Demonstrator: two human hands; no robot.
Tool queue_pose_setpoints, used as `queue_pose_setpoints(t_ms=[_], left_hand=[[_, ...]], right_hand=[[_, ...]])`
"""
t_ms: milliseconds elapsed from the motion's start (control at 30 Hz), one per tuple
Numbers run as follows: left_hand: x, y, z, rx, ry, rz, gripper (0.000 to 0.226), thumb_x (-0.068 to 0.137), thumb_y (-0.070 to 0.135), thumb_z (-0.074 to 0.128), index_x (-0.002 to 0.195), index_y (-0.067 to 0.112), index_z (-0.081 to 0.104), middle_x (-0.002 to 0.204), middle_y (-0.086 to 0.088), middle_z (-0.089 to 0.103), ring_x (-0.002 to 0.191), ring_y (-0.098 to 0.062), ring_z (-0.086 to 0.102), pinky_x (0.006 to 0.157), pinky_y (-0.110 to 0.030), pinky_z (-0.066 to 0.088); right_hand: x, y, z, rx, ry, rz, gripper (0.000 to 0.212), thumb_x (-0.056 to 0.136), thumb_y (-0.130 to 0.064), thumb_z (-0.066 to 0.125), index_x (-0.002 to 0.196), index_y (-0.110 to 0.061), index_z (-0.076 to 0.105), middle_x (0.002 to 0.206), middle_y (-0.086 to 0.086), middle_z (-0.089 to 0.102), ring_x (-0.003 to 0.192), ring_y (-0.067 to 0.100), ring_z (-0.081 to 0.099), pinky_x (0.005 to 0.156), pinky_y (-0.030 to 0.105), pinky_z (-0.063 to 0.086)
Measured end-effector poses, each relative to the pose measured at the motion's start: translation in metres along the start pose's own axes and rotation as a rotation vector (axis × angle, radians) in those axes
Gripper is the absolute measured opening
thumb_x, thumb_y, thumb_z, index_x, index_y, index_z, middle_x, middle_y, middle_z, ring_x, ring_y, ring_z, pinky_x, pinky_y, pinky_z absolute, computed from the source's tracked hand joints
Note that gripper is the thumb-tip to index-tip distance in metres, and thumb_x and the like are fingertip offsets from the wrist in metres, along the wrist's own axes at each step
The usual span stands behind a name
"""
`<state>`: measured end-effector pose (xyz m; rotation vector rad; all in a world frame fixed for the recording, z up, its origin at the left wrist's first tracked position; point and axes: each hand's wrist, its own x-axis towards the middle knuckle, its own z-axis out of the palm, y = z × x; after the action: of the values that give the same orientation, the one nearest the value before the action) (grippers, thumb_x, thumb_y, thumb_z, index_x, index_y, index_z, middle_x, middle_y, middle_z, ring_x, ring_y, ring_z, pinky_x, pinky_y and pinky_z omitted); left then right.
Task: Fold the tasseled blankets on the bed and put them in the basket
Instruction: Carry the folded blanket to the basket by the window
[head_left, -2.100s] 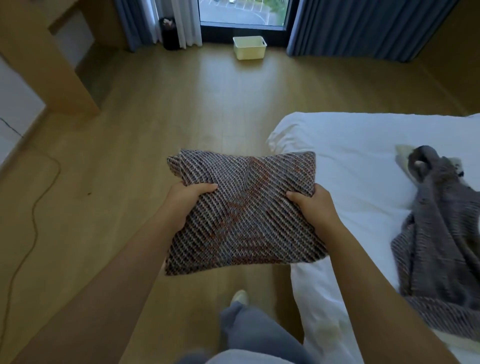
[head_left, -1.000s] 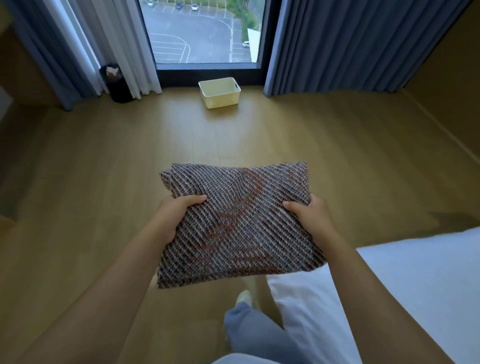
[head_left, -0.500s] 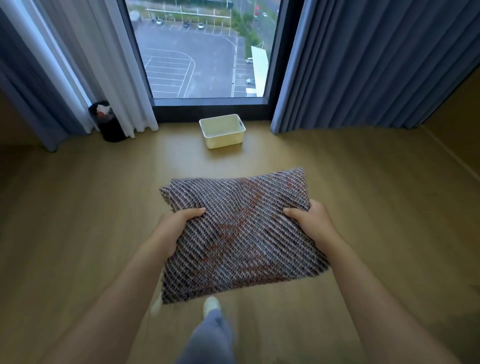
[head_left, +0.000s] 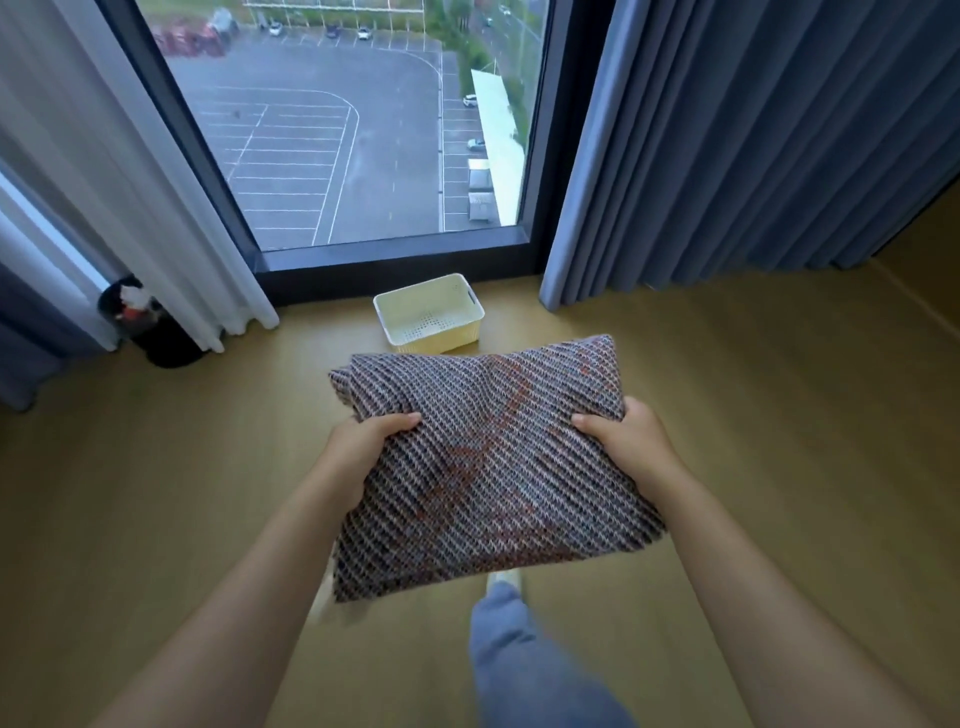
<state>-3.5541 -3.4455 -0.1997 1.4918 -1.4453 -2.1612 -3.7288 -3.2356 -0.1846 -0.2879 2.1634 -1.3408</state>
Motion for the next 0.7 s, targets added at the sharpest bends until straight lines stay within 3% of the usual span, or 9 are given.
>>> queue_pose_setpoints(t_ms=[133, 233, 300, 467, 700], left_hand=[[0.087, 0.060, 0.020, -0.027, 0.046, -0.024, 0.066, 0.069, 0.024, 0.078, 0.125, 0.003, 0.050, 0.112, -0.015, 0.066, 0.095, -0.033, 0.066, 0.094, -0.048, 0.049], [0.150, 0.106, 0.031, -0.066, 0.065, -0.031, 0.066, 0.069, 0.026, 0.078, 0.125, 0.004, 0.051, 0.115, -0.015, 0.065, 0.098, -0.033, 0.064, 0.097, -0.048, 0.047], [0.190, 0.136, 0.038, -0.072, 0.061, -0.025, 0.065, 0.069, 0.027, 0.076, 0.126, 0.005, 0.051, 0.115, -0.014, 0.065, 0.098, -0.033, 0.064, 0.097, -0.047, 0.047], [0.308, 0.206, 0.050, -0.112, 0.034, -0.041, 0.055, 0.071, 0.024, 0.075, 0.119, 0.007, 0.055, 0.101, -0.009, 0.068, 0.087, -0.026, 0.067, 0.073, -0.033, 0.050], [0.485, 0.293, 0.063, -0.039, -0.036, -0.113, 0.063, 0.071, 0.026, 0.077, 0.126, 0.009, 0.051, 0.118, -0.011, 0.064, 0.099, -0.028, 0.064, 0.096, -0.044, 0.047]], right_hand=[[0.115, -0.049, 0.008, -0.063, -0.049, -0.013, 0.014, 0.079, -0.020, 0.068, 0.083, -0.027, 0.057, 0.087, -0.011, 0.063, 0.079, 0.009, 0.060, 0.063, 0.024, 0.044], [0.197, -0.091, 0.011, -0.119, -0.073, -0.039, 0.021, 0.078, -0.023, 0.069, 0.095, -0.022, 0.057, 0.093, -0.005, 0.063, 0.087, 0.017, 0.061, 0.081, 0.033, 0.048], [0.246, -0.117, 0.018, -0.146, -0.078, -0.054, 0.022, 0.078, -0.023, 0.069, 0.097, -0.023, 0.057, 0.094, -0.005, 0.064, 0.088, 0.018, 0.060, 0.085, 0.036, 0.047], [0.371, -0.161, 0.045, -0.144, -0.079, -0.041, 0.022, 0.080, -0.021, 0.068, 0.099, -0.022, 0.057, 0.094, -0.005, 0.062, 0.082, 0.013, 0.058, 0.077, 0.031, 0.043], [0.542, -0.206, 0.096, -0.163, 0.016, 0.043, 0.027, 0.082, -0.019, 0.067, 0.107, -0.018, 0.057, 0.095, -0.004, 0.059, 0.084, 0.016, 0.055, 0.078, 0.030, 0.038]])
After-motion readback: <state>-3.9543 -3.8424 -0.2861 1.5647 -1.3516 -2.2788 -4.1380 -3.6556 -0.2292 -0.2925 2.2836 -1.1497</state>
